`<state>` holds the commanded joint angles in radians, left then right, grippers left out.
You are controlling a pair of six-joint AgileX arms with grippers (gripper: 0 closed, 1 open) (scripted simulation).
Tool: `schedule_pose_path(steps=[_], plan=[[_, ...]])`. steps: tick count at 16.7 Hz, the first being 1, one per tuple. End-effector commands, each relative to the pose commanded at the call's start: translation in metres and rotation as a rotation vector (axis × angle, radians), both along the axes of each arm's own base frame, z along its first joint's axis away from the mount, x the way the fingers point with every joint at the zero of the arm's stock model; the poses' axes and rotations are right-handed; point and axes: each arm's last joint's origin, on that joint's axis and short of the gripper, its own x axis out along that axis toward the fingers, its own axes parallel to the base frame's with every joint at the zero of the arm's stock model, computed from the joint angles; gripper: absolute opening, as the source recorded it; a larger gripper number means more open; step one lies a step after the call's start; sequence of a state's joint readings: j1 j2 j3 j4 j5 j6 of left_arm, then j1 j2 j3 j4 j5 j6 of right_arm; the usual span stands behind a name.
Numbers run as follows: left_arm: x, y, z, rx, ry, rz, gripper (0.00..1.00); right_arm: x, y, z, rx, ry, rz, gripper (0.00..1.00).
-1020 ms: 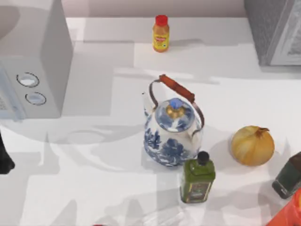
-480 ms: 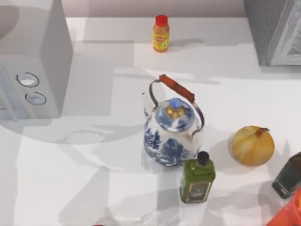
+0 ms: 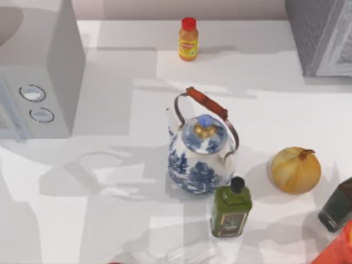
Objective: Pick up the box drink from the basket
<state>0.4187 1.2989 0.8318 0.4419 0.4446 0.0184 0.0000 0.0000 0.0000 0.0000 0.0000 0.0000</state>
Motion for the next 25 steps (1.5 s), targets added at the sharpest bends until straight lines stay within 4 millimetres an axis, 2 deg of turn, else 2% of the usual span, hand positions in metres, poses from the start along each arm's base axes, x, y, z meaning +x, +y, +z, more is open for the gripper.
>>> schedule_pose_path(steps=[3,6,7,9,18,24,25], plan=[[0.011,0.011,0.000,0.004,-0.006,-0.001,1.00,0.000,0.000,0.000,0.000,0.000,0.000,1.00],[0.011,0.011,0.000,0.004,-0.006,-0.001,1.00,0.000,0.000,0.000,0.000,0.000,0.000,1.00],[0.009,0.009,0.007,0.015,-0.028,-0.003,1.00,0.000,0.000,0.000,0.000,0.000,0.000,1.00],[0.012,0.010,0.004,0.008,-0.016,-0.002,1.00,0.000,0.000,0.000,0.000,0.000,0.000,1.00],[0.056,0.011,0.000,0.004,-0.006,-0.001,1.00,0.000,0.000,0.000,0.000,0.000,0.000,1.00],[0.061,0.011,0.000,0.004,-0.006,-0.001,1.00,0.000,0.000,0.000,0.000,0.000,0.000,1.00],[0.061,0.011,0.000,0.004,-0.006,-0.001,0.92,0.000,0.000,0.000,0.000,0.000,0.000,1.00]])
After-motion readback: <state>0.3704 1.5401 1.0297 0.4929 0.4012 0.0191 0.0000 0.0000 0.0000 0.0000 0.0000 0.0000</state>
